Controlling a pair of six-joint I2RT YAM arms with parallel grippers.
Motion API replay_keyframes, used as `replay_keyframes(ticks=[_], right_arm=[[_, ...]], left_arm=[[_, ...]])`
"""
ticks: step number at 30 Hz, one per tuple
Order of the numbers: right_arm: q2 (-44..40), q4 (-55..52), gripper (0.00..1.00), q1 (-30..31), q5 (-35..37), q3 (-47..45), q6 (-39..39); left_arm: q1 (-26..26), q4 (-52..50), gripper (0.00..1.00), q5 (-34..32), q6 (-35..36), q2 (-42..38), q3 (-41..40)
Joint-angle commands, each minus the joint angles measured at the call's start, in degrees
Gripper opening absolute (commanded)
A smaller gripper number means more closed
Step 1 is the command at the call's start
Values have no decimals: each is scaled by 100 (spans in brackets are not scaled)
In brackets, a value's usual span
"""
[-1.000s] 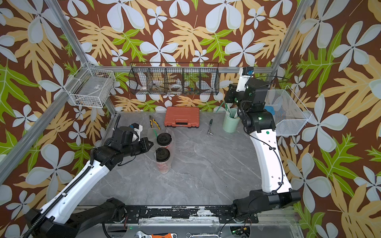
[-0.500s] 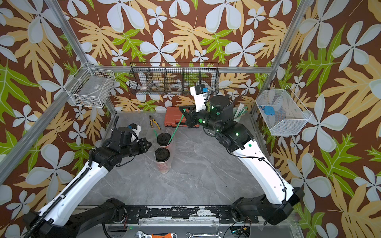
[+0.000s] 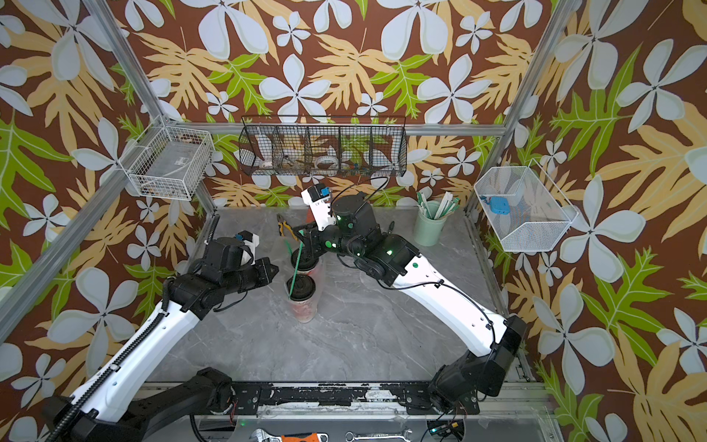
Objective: Pack milk tea into plastic carrier bags
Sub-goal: Place the straw in the plastic carrier bag.
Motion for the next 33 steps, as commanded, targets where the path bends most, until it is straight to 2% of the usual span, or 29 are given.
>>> replay_keyframes(ticks=[1, 9, 20, 24, 28, 33], right_arm=[[56, 97, 0, 23, 246, 2, -139], [159, 498, 0, 29, -308, -330, -482], [480, 618, 0, 31, -1188, -179, -1557], [489, 831, 0, 100, -1244, -102, -1965], [533, 1093, 0, 115, -1234, -51, -2091], [610, 1376, 0, 129, -1548, -176, -2055]], left_arm=[[7, -25, 0, 51, 33, -33, 3], [7, 4, 0, 139, -25, -96, -23], [6, 31, 0, 238, -84, -119, 41], [7, 20, 0, 197, -96, -183, -29], [7, 31, 0, 223, -110, -210, -93], [7, -13, 0, 237, -125, -276, -81]])
